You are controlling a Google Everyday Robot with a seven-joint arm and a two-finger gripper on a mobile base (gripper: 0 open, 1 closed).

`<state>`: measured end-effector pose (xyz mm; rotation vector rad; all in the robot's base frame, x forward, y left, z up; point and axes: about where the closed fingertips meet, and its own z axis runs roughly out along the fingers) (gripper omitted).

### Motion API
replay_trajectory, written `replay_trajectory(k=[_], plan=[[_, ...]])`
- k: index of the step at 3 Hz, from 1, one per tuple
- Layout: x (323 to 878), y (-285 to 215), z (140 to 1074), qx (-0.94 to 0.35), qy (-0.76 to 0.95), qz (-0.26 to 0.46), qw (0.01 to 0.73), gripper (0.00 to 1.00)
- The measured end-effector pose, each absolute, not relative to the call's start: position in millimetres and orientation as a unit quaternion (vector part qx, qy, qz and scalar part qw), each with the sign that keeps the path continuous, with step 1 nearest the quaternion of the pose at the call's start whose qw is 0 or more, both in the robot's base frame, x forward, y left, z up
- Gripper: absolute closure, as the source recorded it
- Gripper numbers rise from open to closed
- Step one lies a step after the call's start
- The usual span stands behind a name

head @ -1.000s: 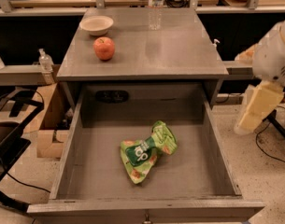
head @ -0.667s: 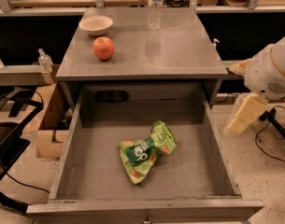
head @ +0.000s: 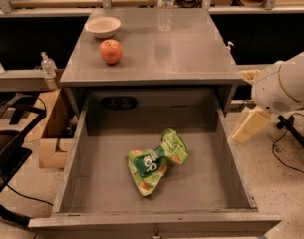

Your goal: Pick green rice chip bag from top drawer and place on counter

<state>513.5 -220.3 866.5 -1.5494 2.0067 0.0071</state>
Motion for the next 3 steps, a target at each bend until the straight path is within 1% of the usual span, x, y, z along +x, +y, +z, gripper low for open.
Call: replay_trajectory(k=[1,2,3], plan=[[511.9,-219.7,865.9,-0.584,0.756,0.005,0.295,0.00],[517.5,-189.6,824.1,-0.601,0.744,0.058,0.287,0.00],[518.2,-146.2,768.9,-0.629,0.722,0.115,0.263,0.00]])
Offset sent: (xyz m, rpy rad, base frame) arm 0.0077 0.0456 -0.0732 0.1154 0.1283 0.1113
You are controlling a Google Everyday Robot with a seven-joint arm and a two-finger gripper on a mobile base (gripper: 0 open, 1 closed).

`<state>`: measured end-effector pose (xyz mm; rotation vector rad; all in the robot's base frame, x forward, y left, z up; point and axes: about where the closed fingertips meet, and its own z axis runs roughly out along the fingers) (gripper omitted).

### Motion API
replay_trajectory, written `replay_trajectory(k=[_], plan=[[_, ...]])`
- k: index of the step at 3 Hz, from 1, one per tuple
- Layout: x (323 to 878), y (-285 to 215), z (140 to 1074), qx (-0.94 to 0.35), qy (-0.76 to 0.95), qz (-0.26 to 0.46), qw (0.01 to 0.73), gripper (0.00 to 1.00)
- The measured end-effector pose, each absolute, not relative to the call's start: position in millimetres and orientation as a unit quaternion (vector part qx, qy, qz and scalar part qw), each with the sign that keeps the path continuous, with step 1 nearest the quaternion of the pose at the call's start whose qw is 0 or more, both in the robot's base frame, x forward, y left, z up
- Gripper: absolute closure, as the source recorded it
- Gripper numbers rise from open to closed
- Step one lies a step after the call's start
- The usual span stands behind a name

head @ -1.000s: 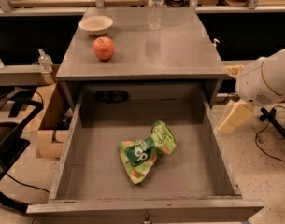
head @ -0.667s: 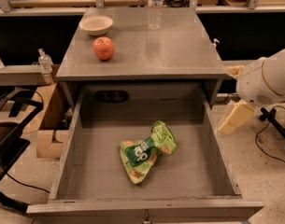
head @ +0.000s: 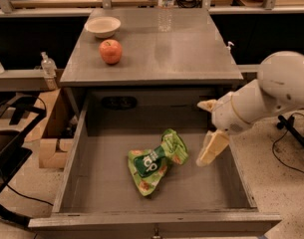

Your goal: Pick green rice chip bag from top drawer and place on counter

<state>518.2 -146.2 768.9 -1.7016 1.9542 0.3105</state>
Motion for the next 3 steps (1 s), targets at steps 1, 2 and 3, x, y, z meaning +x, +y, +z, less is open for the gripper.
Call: replay_trajectory(k=[1,2,3], plan=[[515.9,-106.2,708.8,-0.647,0.700,0.181,0.243,0.00],[515.9,-106.2,708.3,-0.647,0.700,0.182,0.243,0.00],[517.0,-97.4,696.9,-0.653,0.696,0.188,0.232,0.00]])
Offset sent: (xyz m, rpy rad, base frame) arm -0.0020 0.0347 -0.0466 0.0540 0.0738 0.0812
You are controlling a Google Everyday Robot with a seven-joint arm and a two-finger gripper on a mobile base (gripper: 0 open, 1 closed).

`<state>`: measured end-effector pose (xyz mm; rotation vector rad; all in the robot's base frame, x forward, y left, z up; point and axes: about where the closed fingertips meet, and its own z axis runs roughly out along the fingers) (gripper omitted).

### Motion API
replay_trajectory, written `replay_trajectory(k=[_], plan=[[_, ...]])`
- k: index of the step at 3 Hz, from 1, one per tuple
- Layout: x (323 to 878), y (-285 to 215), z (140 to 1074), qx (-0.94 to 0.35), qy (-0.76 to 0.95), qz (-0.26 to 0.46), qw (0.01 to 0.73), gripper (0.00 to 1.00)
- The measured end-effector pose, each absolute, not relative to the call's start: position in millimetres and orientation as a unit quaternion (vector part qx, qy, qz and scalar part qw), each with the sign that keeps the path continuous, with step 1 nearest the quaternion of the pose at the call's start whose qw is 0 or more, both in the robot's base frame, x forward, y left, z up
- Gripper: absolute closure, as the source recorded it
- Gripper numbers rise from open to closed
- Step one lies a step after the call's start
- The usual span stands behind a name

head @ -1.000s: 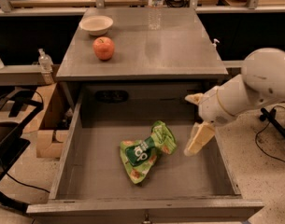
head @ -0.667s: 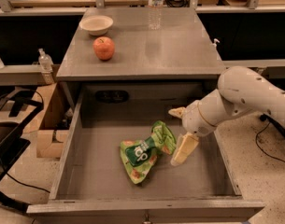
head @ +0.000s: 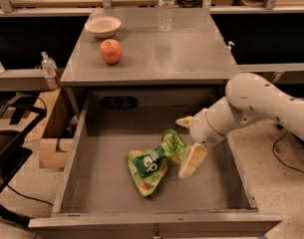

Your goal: Pick green rice chip bag from top drawer and place on counter

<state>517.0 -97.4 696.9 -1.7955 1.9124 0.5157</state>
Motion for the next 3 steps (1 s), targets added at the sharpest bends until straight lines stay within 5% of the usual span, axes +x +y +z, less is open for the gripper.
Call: replay_trajectory(k=[1,3], plan=[[533.3,-85.2,673.6,-0.675,0.675,0.198,0.224,0.00],[568.1,-68.1,610.2,-0.717,0.635,0.218,0.187,0.40]])
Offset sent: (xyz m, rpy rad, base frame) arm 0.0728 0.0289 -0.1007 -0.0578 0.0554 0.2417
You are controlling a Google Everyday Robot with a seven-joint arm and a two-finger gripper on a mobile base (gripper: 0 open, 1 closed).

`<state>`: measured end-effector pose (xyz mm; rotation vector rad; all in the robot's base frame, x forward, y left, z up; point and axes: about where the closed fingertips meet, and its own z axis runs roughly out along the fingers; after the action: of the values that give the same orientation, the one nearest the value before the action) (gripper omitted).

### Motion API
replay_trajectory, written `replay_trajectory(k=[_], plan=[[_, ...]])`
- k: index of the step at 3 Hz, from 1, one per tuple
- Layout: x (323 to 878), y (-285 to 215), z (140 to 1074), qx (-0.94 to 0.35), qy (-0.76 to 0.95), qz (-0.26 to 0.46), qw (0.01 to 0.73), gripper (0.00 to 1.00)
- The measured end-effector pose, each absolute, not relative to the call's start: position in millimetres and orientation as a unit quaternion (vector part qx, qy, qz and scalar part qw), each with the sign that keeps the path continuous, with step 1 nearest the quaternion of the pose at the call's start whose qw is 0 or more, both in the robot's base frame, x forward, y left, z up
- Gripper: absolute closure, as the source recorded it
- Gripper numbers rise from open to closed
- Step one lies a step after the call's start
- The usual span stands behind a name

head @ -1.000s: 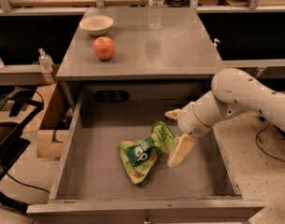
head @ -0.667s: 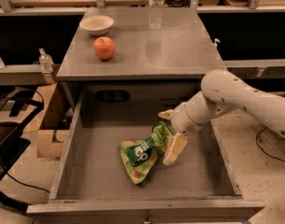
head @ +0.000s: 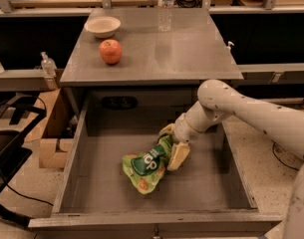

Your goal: Pick green rice chip bag from top drawer and place on counter

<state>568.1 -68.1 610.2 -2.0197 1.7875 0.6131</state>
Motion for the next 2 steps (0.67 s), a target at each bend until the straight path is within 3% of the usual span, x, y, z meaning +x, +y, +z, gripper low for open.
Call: replay_trajectory(k=[2], plan=[[566.7,-65.2,605.4,-0.718,0.633,0.222,0.184,0.93]])
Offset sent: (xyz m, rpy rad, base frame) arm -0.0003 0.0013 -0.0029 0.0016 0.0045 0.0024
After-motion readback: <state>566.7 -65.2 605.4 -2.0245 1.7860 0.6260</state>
